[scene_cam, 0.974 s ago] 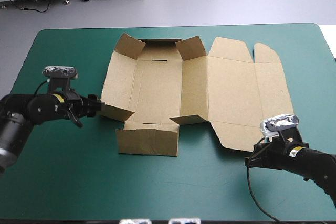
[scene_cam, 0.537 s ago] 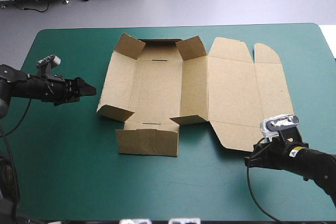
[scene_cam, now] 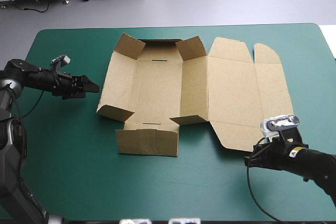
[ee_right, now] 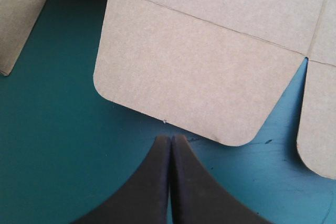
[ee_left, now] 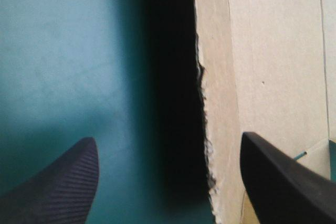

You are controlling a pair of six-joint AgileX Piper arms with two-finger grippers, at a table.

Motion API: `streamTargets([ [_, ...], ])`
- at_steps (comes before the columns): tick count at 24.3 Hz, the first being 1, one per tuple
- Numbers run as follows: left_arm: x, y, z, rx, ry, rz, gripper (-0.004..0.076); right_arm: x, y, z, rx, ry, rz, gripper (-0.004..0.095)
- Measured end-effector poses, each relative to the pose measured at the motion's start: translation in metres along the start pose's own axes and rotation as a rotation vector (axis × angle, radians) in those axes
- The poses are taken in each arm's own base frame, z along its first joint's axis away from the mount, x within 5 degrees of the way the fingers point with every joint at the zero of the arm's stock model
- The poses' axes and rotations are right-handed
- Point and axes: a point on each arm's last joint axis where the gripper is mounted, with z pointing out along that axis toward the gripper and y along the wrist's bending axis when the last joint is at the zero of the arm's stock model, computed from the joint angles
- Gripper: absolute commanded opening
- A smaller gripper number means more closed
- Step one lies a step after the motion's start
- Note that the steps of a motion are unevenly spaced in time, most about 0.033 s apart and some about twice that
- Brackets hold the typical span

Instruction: Fold the box

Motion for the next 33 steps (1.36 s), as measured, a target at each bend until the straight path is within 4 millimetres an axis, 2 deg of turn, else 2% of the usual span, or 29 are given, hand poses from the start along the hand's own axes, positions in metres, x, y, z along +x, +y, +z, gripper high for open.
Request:
streamTargets([
  [3, -0.008, -0.001, 0.011, 0.005, 0.012, 0.023, 0.0539, 0.000, 0.000, 0.000, -0.001, 0.003, 0.004, -0.0024],
  [6, -0.006, -0.017, 0.042, 0.004, 0.107, 0.085, 0.0539, 0.001, 0.000, 0.000, -0.004, 0.013, 0.013, -0.0024],
  [8, -0.004, -0.029, 0.053, -0.001, 0.146, 0.128, 0.0539, 0.002, 0.001, 0.000, -0.005, 0.018, 0.017, -0.0024],
  [10, -0.001, -0.037, 0.060, -0.012, 0.180, 0.144, 0.0539, 0.002, 0.001, 0.000, -0.006, 0.021, 0.020, -0.0024],
  [15, -0.001, -0.039, 0.062, -0.026, 0.192, 0.143, 0.0534, 0.002, 0.001, 0.000, -0.006, 0.022, 0.023, -0.0024],
  [17, -0.001, -0.039, 0.063, -0.029, 0.192, 0.134, 0.0460, 0.002, 0.001, 0.000, -0.006, 0.022, 0.023, -0.0024],
  [20, 0.002, -0.037, 0.064, -0.033, 0.203, 0.106, 0.0239, 0.002, 0.001, 0.000, -0.006, 0.022, 0.023, -0.0024],
  [24, 0.009, -0.034, 0.069, -0.023, 0.222, 0.076, 0.0014, 0.002, 0.001, 0.000, -0.006, 0.022, 0.023, -0.0024],
  [25, 0.009, -0.035, 0.069, -0.018, 0.219, 0.071, -0.0004, 0.002, 0.001, 0.000, -0.006, 0.022, 0.023, -0.0023],
  [33, 0.009, -0.056, 0.051, 0.005, 0.184, 0.112, -0.0006, 0.002, 0.001, 0.000, -0.006, 0.022, 0.023, -0.0024],
])
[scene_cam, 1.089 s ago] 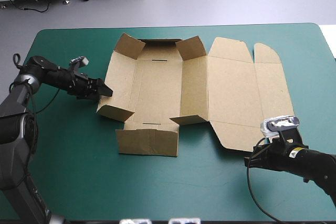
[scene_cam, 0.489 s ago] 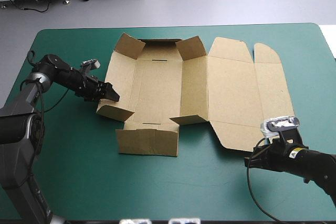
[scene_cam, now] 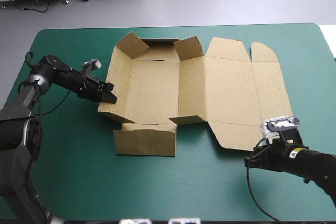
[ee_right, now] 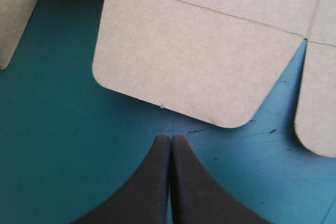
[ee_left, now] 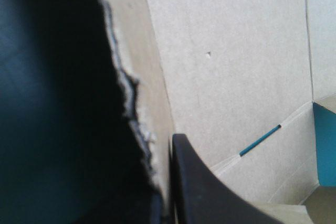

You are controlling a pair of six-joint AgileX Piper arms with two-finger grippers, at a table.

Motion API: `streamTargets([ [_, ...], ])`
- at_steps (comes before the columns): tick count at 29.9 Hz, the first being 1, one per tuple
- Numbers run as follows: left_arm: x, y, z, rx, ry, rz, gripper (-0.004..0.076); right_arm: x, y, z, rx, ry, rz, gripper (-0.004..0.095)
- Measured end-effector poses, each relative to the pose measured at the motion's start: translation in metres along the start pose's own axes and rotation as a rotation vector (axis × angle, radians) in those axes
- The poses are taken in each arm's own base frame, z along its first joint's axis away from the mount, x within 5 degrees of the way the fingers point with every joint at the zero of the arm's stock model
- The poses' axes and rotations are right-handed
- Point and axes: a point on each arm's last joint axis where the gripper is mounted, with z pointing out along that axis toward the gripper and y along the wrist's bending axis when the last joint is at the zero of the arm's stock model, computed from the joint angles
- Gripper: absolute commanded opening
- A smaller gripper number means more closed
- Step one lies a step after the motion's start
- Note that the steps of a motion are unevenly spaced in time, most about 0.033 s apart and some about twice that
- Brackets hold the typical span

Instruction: Fold the box

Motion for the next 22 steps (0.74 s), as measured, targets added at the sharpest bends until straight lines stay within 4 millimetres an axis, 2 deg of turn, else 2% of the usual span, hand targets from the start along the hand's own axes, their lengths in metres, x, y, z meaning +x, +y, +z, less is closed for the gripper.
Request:
streamTargets([
  [5, 0.008, -0.018, -0.028, -0.128, -0.008, 0.101, -0.0006, 0.000, 0.000, 0.000, 0.005, 0.001, -0.005, -0.0024],
  [10, 0.017, -0.054, -0.053, -0.216, -0.037, 0.225, -0.0006, 0.000, -0.001, 0.000, 0.008, 0.002, -0.007, -0.0024],
  [17, 0.031, -0.106, -0.054, -0.377, 0.026, 0.467, -0.0006, 0.001, 0.000, 0.000, 0.005, 0.016, -0.008, -0.0024],
  [22, 0.039, -0.129, -0.061, -0.527, 0.085, 0.620, -0.0006, 0.003, 0.000, 0.000, 0.000, 0.035, -0.007, -0.0024],
])
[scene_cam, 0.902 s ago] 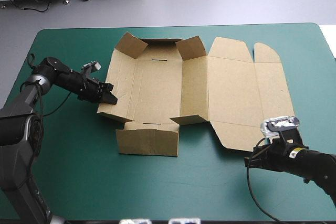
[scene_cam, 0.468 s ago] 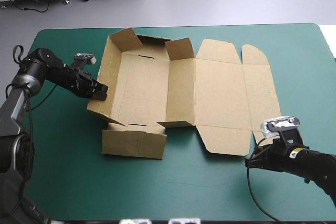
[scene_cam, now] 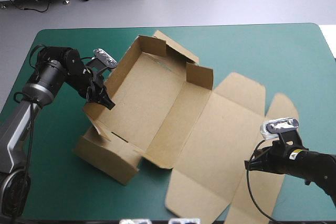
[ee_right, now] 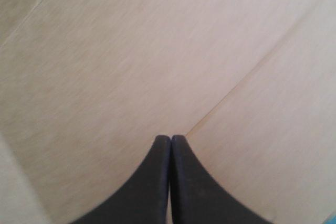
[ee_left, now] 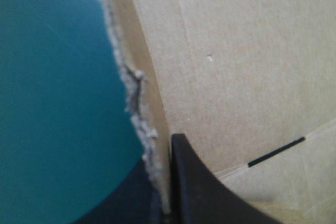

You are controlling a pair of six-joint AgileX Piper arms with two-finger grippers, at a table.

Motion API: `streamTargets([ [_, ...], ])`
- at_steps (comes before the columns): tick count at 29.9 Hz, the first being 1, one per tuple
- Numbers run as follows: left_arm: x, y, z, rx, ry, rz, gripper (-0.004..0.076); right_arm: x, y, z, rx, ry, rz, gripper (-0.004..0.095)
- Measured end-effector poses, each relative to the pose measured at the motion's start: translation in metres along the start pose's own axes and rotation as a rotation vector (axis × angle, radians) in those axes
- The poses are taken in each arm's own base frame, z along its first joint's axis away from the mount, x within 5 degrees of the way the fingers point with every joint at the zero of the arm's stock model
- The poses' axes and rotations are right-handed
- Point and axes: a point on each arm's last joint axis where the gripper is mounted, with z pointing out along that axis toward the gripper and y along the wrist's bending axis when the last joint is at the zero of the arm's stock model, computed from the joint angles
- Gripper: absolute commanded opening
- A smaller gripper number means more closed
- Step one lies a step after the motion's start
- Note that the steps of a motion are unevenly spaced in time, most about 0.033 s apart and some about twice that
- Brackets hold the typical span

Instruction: Fold the box

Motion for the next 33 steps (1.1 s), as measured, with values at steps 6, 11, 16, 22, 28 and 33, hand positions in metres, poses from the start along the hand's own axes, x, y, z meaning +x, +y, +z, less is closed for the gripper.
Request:
streamTargets([
  [6, -0.011, 0.003, -0.025, -0.096, -0.054, 0.102, -0.0006, 0.001, 0.000, 0.000, -0.002, 0.006, 0.000, -0.0024],
  [11, -0.023, -0.005, -0.031, -0.149, -0.109, 0.230, -0.0006, 0.001, 0.000, 0.000, -0.002, 0.007, -0.001, -0.0024],
  [16, -0.038, -0.032, -0.030, -0.219, -0.099, 0.406, -0.0006, 0.001, 0.000, 0.000, -0.003, 0.007, 0.000, -0.0024],
  [22, -0.049, -0.064, -0.038, -0.305, -0.109, 0.550, -0.0006, 0.001, 0.002, 0.000, -0.017, 0.014, 0.009, -0.0024],
  [28, -0.044, -0.080, -0.050, -0.336, -0.156, 0.607, -0.0006, 0.002, 0.004, 0.000, -0.039, 0.020, 0.018, -0.0024],
  [33, -0.028, -0.091, -0.047, -0.393, -0.161, 0.687, -0.0006, 0.002, 0.005, 0.000, -0.058, 0.022, 0.026, -0.0024],
])
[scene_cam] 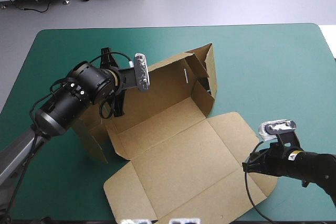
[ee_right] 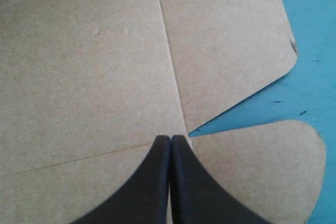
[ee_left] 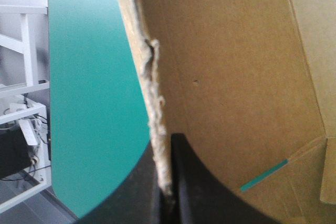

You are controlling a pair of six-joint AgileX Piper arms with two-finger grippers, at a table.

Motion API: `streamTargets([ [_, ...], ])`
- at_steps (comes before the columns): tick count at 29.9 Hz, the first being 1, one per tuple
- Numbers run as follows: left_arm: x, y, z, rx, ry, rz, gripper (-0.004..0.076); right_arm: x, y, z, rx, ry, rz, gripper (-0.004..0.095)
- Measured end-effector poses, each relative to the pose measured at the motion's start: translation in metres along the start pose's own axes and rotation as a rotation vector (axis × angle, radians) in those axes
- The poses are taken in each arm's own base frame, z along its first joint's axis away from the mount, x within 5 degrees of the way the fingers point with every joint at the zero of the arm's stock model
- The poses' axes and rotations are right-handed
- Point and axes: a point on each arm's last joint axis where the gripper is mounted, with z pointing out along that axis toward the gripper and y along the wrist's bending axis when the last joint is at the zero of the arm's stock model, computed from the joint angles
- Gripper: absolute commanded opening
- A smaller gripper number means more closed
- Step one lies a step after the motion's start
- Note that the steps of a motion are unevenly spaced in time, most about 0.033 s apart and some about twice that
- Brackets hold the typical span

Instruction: Fold the box

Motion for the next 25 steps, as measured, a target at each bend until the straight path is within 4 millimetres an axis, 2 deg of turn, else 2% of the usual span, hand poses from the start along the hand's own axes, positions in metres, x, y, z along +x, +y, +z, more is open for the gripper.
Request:
streamTargets([
  [9, 0.005, -0.038, -0.004, -0.097, -0.054, 0.130, -0.0006, -0.005, 0.007, -0.008, -0.054, 0.002, -0.017, -0.0023],
  [17, 0.008, -0.044, 0.004, -0.143, -0.046, 0.096, -0.0006, -0.034, 0.017, -0.030, -0.077, -0.091, -0.044, -0.0022],
  [25, 0.012, -0.054, 0.014, -0.151, -0.040, 0.119, -0.0006, -0.068, 0.015, -0.022, -0.081, -0.058, -0.047, -0.0017],
])
